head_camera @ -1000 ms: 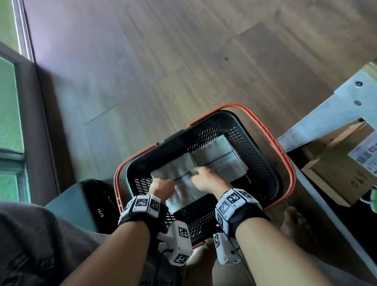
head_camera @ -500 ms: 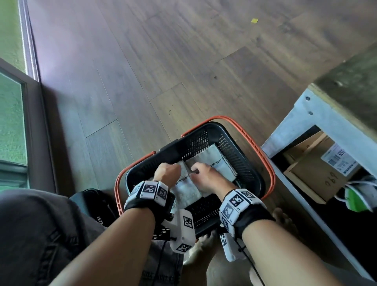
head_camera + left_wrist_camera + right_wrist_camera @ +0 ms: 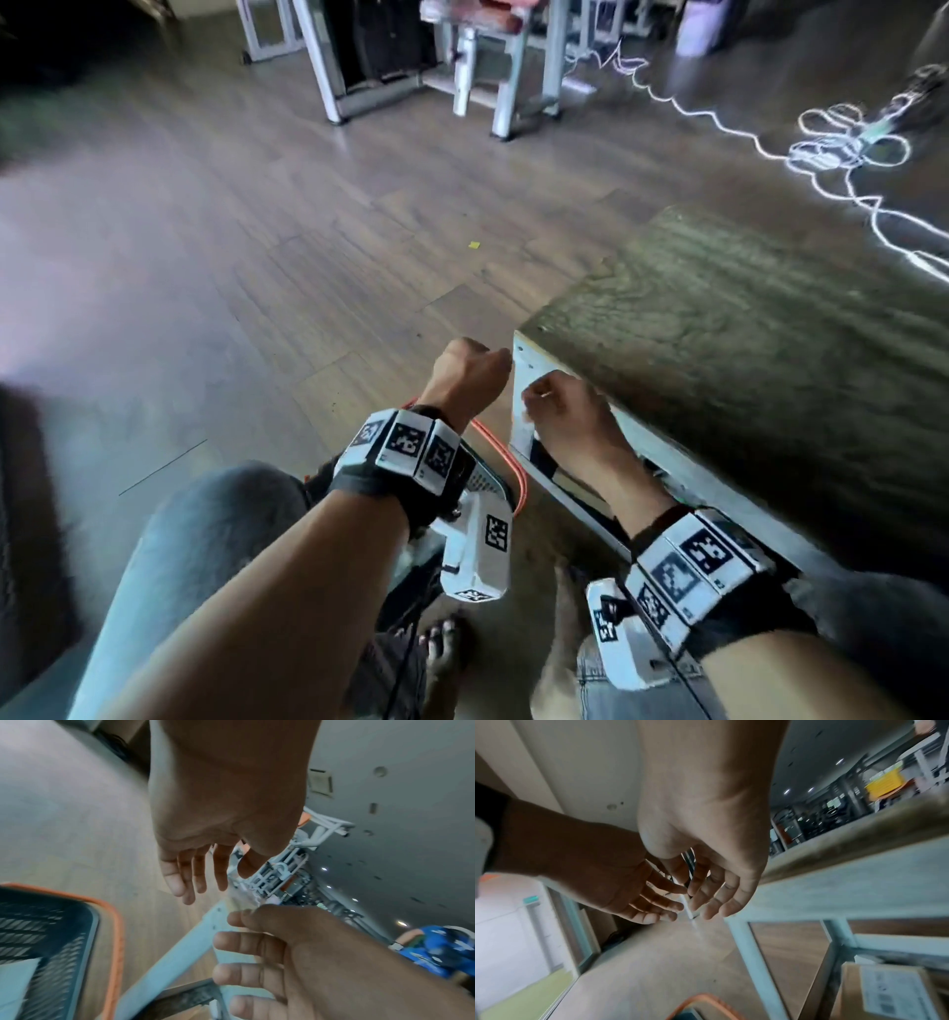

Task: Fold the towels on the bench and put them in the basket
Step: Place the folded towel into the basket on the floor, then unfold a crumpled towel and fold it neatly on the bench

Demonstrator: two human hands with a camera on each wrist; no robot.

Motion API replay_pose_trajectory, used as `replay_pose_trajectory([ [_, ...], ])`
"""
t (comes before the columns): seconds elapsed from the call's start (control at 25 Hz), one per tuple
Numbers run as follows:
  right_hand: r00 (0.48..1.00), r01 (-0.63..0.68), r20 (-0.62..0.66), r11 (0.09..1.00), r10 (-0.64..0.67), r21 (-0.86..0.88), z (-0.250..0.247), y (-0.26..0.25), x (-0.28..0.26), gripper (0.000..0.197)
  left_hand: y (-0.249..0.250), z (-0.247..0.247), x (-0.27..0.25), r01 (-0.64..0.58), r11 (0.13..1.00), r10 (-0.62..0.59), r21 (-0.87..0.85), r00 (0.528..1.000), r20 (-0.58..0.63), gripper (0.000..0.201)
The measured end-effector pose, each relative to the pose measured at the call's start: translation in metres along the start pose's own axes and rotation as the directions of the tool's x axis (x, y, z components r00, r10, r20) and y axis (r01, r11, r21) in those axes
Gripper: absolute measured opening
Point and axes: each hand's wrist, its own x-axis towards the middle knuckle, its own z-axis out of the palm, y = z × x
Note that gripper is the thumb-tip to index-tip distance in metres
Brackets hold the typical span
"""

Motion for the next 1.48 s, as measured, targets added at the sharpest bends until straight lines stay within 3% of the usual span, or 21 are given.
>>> replay_pose_trajectory([
  [0.16,0.977,-0.037,-0.206,0.994,0.057,0.100,-0.074,-0.002,-0.032,0.016,0.051,0.038,-0.032,-0.139,0.989,0.131,0.048,0.982,0.138,0.046],
  [0.44,0.898,-0.072,-0.424,0.990,0.116,0.119,-0.156,0.004,-0.096,0.015,0.103,0.091,-0.082,-0.310,0.949,0.273,0.052,0.895,0.352,0.036],
  [0.56,0.857,-0.122,-0.487,0.984,0.170,0.129,-0.177,0.014,-0.127,0.014,0.112,0.116,-0.098,-0.343,0.936,0.274,0.083,0.854,0.442,0.030],
  [0.72,0.801,-0.212,-0.529,0.960,0.279,0.185,-0.205,0.030,-0.162,0.019,0.124,0.145,-0.123,-0.413,0.905,0.285,0.102,0.767,0.575,0.030],
  [0.92,0.749,-0.300,-0.584,0.946,0.312,0.120,-0.232,0.062,-0.208,0.016,0.125,0.206,-0.145,-0.508,0.847,0.251,0.153,0.637,0.729,0.022],
  [1.04,0.715,-0.405,-0.589,0.910,0.377,0.090,-0.242,0.094,-0.236,0.015,0.120,0.247,-0.158,-0.669,0.715,0.268,0.203,0.530,0.805,0.019],
  [1.12,0.717,-0.450,-0.560,0.889,0.414,0.081,-0.246,0.116,-0.254,0.019,0.117,0.270,-0.166,-0.808,0.569,0.383,0.154,0.425,0.820,0.012],
  [1.16,0.724,-0.460,-0.550,0.885,0.417,0.067,-0.249,0.127,-0.267,0.031,0.112,0.286,-0.171,-0.877,0.459,0.409,0.140,0.349,0.843,0.006],
  [1.2,0.729,-0.481,-0.535,0.876,0.427,0.044,-0.252,0.137,-0.279,0.035,0.107,0.297,-0.180,-0.909,0.383,0.380,0.167,0.320,0.868,0.012],
  [1.28,0.720,-0.525,-0.517,0.851,0.463,0.032,-0.255,0.154,-0.300,0.020,0.094,0.320,-0.191,-0.938,0.232,0.286,0.257,0.318,0.904,0.037],
  [1.36,0.685,-0.573,-0.502,0.816,0.527,0.076,-0.257,0.170,-0.315,0.026,0.085,0.334,-0.200,-0.946,0.132,0.270,0.295,0.321,0.908,0.055],
  [1.48,0.677,-0.562,-0.506,0.819,0.535,0.114,-0.255,0.191,-0.327,0.019,0.074,0.345,-0.209,-0.950,0.020,0.381,0.311,0.295,0.876,0.053],
])
